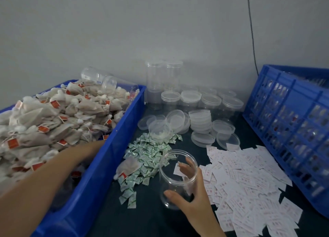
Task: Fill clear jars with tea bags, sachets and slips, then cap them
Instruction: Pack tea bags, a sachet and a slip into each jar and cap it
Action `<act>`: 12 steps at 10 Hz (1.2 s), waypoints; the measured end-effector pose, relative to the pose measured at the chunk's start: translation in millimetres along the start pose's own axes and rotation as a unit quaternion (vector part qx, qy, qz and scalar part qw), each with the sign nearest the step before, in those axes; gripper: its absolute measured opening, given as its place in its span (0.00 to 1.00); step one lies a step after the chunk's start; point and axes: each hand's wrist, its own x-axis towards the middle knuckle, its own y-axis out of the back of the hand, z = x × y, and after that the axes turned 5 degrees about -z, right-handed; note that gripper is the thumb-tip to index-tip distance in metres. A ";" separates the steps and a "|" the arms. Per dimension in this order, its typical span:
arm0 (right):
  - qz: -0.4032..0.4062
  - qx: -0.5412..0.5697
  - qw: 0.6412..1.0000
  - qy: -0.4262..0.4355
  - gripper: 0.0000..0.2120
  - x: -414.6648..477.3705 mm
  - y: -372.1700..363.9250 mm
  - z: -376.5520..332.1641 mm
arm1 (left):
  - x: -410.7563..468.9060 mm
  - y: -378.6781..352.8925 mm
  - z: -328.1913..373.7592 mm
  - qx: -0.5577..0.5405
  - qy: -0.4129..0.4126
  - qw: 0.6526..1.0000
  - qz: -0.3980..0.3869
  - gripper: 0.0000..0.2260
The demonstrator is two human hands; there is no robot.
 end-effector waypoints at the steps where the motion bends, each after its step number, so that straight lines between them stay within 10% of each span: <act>1: -0.004 0.006 1.000 0.002 0.44 -0.9 0.5 0.8 | -7.7 10.1 15.3 0.140 -0.038 0.989 0.037 0.21; 3: -0.006 0.020 1.000 -0.010 0.48 -0.1 1.6 1.9 | -8.2 9.4 -2.7 0.283 0.141 0.948 0.029 0.29; 10: -0.002 0.014 1.000 -0.011 0.47 0.6 2.3 5.1 | -5.5 8.0 5.0 0.362 0.083 0.916 0.151 0.15; 12: -0.005 0.019 1.000 -0.007 0.42 3.3 4.0 4.3 | -21.4 28.5 22.6 -0.089 -0.066 0.943 0.313 0.10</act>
